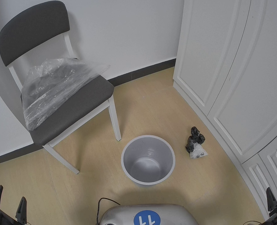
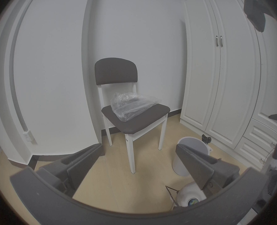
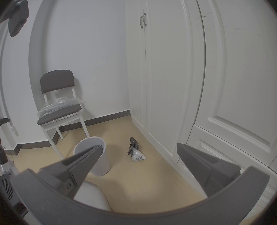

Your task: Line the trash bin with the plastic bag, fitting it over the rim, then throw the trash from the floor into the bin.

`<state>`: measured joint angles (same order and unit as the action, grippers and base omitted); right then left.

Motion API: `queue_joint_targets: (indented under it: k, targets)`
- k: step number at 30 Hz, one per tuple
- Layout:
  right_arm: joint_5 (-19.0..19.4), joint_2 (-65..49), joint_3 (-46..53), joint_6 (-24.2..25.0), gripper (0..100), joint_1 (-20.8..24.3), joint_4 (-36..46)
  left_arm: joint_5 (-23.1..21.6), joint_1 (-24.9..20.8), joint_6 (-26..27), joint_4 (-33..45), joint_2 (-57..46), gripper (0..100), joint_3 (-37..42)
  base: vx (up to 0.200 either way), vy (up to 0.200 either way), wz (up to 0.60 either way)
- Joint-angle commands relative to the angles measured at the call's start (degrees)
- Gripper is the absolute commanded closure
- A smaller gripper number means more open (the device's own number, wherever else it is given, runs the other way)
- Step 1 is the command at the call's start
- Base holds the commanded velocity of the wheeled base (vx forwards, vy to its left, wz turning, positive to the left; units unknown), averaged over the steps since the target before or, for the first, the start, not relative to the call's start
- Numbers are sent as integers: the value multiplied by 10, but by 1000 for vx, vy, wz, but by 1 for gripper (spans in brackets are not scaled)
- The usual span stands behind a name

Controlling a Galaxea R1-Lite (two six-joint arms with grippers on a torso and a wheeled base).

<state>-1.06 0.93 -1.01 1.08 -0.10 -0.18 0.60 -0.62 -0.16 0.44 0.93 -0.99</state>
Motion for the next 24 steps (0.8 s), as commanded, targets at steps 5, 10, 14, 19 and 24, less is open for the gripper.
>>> queue_joint_targets:
  k: [5,10,14,19,24]
  targets:
    - [1,-8,9,0,0,0,1,0,0,0,0,-9,0,9,0,0,0]
    - [3,-8,10,-1,0,-1,2,0,0,0,0,-9,0,9,0,0,0]
    - [4,-8,10,-1,0,-1,2,0,0,0,-1,-9,0,9,0,0,0]
    - [4,-8,10,-6,0,0,1,0,0,1,0,-9,0,9,0,0,0]
    - [4,-8,10,-6,0,-1,2,-1,0,0,0,-9,0,9,0,0,0]
